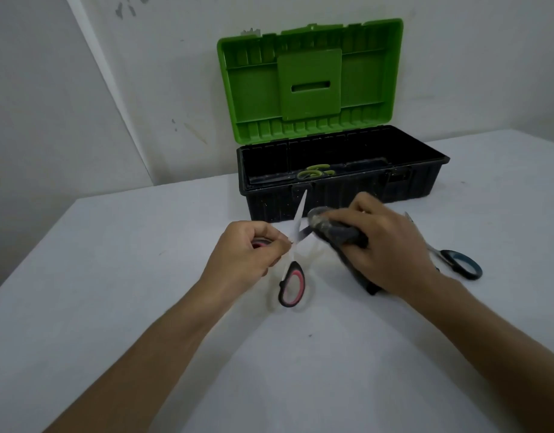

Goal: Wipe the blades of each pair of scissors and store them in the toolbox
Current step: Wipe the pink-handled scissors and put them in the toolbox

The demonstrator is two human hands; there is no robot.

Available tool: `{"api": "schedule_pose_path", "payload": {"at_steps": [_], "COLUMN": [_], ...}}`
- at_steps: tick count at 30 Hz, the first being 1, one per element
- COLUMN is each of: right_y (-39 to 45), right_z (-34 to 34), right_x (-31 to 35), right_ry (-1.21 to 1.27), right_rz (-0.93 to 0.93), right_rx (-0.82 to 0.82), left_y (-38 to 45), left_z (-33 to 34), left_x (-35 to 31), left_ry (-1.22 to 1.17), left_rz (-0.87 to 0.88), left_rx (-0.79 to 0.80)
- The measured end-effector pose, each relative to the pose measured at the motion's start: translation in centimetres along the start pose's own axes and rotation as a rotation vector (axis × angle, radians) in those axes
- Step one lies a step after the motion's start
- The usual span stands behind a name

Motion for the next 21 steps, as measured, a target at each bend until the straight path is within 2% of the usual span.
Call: {"api": "schedule_pose_path", "payload": {"at_steps": [5, 8, 10, 13, 16, 21], "right_y": [0.1, -0.1, -0.1, -0.3, -0.5, -0.9], "right_z": [-3.1, -3.8, -3.9, -3.9, -3.2, -1.0], "right_x": [-2.6, -2.6, -1.9, -0.3, 0.8, 1.7], "right_ry": [-0.002, 0.081, 0.067, 0.059, 0.065, 0.002], "right_rz": [0.130, 0.172, 0.123, 0.012, -0.055, -0.140], "right_rx": [-0.279, -0.392, -0.410, -0.395, -0.326, -0.123], "left_y": [-0.6, -0.2, 0.5, 1.8, 2.3, 2.0], "left_z": [-1.5, -2.3, -2.6, -2.9, -2.4, -1.1], "left_x": [-2.8, -3.2, -2.3, -0.2, 1.1, 1.7], "left_ry": [0.376, 0.509, 0.575, 0.605, 0.460, 0.176], "left_rz": [0.409, 0.469, 0.489, 0.424, 0.316, 0.161], "left_rx": [-0.282, -0.375, -0.379, -0.339, -0.235, -0.074]}}
Point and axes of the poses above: each hand's wrist, its own y-axis towards the middle knuckle, its own z-axis out of the palm, x = y × z, the point moved 5 cm from there along y, towards the middle knuckle, and after that the axes turned 11 degrees about -x, right-handed, at the moved point
